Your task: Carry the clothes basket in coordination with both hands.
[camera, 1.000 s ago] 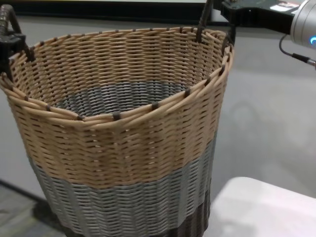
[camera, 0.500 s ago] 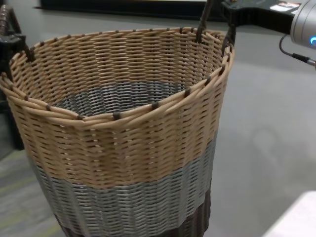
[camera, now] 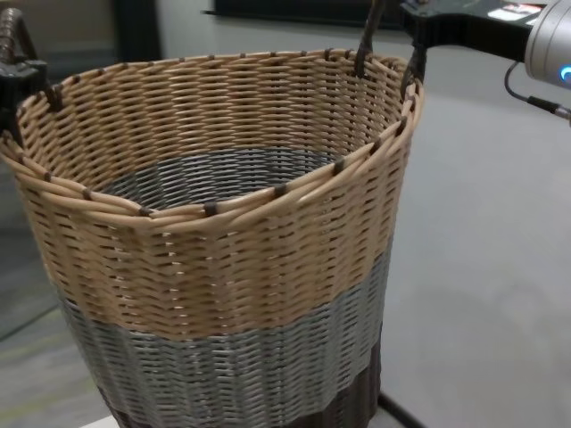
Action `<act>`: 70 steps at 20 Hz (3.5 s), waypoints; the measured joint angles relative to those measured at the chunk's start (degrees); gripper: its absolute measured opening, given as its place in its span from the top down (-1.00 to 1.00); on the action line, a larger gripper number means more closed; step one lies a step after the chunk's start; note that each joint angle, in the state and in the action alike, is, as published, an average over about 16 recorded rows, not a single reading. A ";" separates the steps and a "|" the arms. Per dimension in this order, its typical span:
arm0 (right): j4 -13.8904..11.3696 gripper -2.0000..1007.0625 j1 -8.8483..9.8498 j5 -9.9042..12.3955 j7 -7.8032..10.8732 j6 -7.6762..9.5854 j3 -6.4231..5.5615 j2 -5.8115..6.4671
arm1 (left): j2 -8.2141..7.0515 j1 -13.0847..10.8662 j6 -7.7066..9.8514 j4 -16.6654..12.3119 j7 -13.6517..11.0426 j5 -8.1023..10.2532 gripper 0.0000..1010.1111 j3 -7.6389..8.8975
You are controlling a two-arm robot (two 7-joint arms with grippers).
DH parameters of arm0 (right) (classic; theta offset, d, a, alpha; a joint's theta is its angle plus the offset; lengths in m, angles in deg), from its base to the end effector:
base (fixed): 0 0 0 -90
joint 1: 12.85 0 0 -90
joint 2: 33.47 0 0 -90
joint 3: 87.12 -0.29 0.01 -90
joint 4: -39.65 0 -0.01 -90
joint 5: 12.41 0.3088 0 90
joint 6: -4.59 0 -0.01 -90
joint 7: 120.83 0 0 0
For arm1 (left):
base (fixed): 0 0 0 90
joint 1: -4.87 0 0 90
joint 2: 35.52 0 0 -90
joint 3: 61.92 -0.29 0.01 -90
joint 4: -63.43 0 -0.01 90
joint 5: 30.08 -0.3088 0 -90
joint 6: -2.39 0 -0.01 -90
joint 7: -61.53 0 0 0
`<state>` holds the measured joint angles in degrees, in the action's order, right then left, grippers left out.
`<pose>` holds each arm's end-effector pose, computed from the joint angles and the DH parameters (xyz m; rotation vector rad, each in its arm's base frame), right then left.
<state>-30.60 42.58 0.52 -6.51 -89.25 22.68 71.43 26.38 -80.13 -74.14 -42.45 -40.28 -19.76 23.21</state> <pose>0.4758 -0.0042 -0.1816 0.0067 -0.3070 -0.9223 0.3350 0.0768 -0.1738 0.2049 -0.2878 1.2301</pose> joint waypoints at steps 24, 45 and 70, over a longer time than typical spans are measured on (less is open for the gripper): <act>0.00 0.84 0.00 0.00 0.00 0.00 0.00 0.00 | 0.00 0.00 0.00 0.00 0.00 0.00 0.67 0.00; 0.40 0.84 0.00 -0.02 0.12 0.00 0.27 -0.08 | 0.18 -0.05 -0.09 0.50 -0.42 -0.12 0.67 0.06; 12.10 0.85 -2.03 0.35 3.40 -0.84 4.42 -3.28 | 3.81 1.19 -0.65 10.49 -0.22 -6.62 0.68 -1.22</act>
<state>-18.50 40.55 0.87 -3.11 -90.09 27.10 68.16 30.19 -78.94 -74.80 -31.96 -40.50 -26.37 21.99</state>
